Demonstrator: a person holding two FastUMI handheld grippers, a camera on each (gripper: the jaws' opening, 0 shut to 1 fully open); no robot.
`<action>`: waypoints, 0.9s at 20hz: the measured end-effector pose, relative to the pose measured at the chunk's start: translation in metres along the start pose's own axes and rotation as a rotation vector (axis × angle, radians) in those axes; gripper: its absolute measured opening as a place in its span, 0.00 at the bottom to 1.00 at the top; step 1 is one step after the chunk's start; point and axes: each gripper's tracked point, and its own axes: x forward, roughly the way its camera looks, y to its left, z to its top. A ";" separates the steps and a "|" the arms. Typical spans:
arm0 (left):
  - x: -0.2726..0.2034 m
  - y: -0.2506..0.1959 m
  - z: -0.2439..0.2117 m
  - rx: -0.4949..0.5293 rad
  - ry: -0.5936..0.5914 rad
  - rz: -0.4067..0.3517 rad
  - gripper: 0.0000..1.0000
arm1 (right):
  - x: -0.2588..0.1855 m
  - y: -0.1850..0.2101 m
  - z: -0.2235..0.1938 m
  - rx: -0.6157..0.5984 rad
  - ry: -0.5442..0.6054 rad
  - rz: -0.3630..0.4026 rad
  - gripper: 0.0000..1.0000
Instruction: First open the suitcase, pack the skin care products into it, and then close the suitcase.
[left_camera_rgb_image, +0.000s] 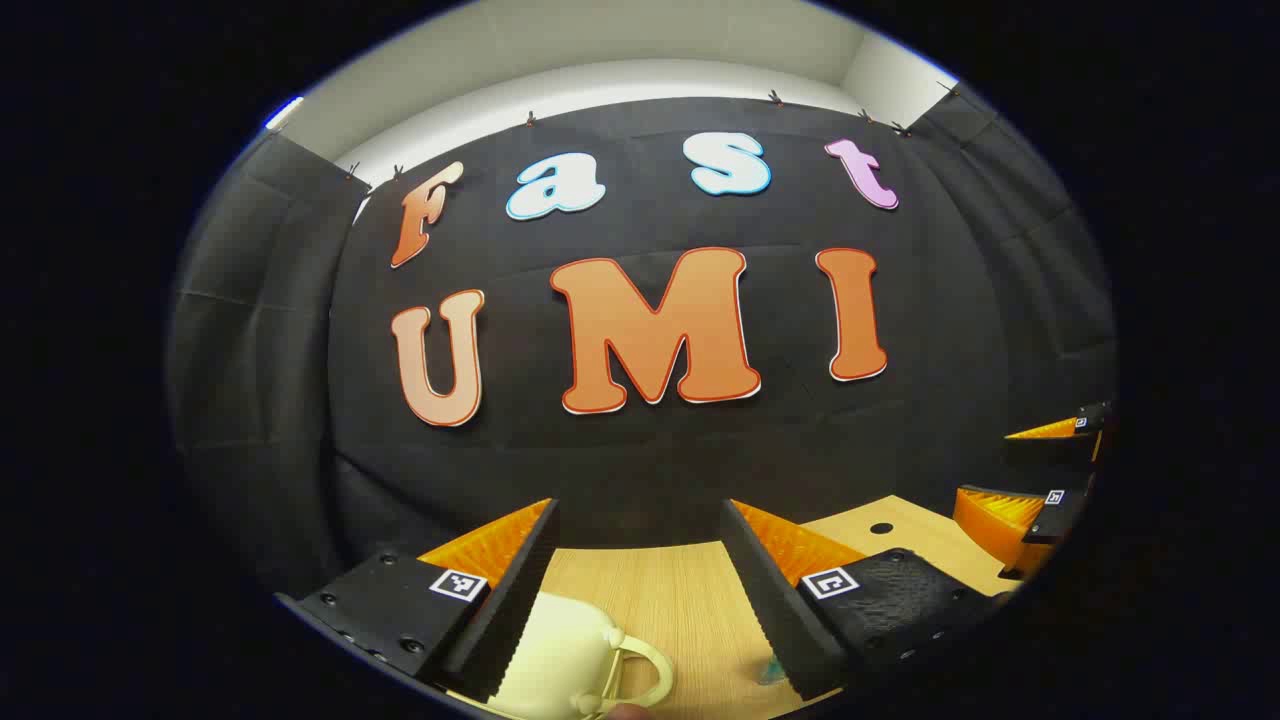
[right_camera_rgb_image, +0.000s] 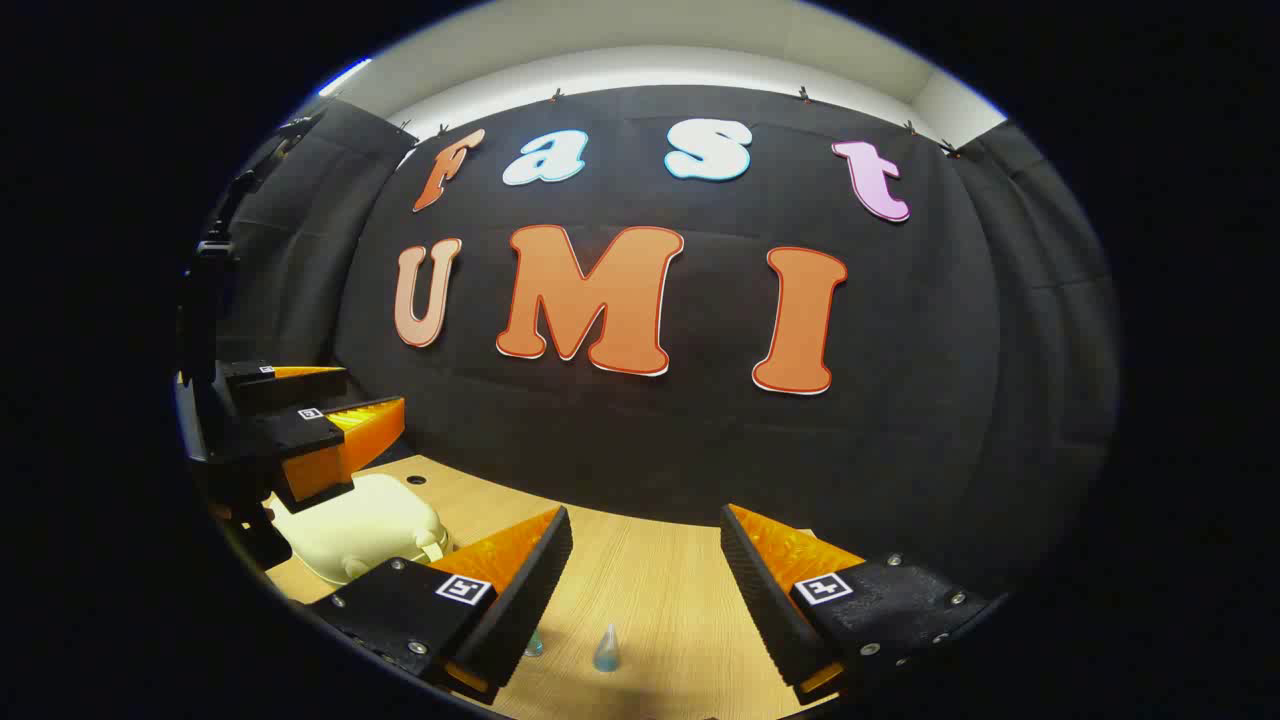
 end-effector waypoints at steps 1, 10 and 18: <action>-0.001 0.000 0.000 0.006 -0.003 0.000 1.00 | 0.000 0.002 0.001 -0.003 0.000 0.001 0.94; -0.006 -0.006 0.008 0.054 -0.023 -0.008 0.98 | -0.004 -0.001 0.000 -0.007 -0.002 -0.005 0.94; -0.004 -0.003 0.019 0.035 -0.033 0.003 0.98 | -0.004 -0.003 0.005 0.011 -0.013 -0.006 0.94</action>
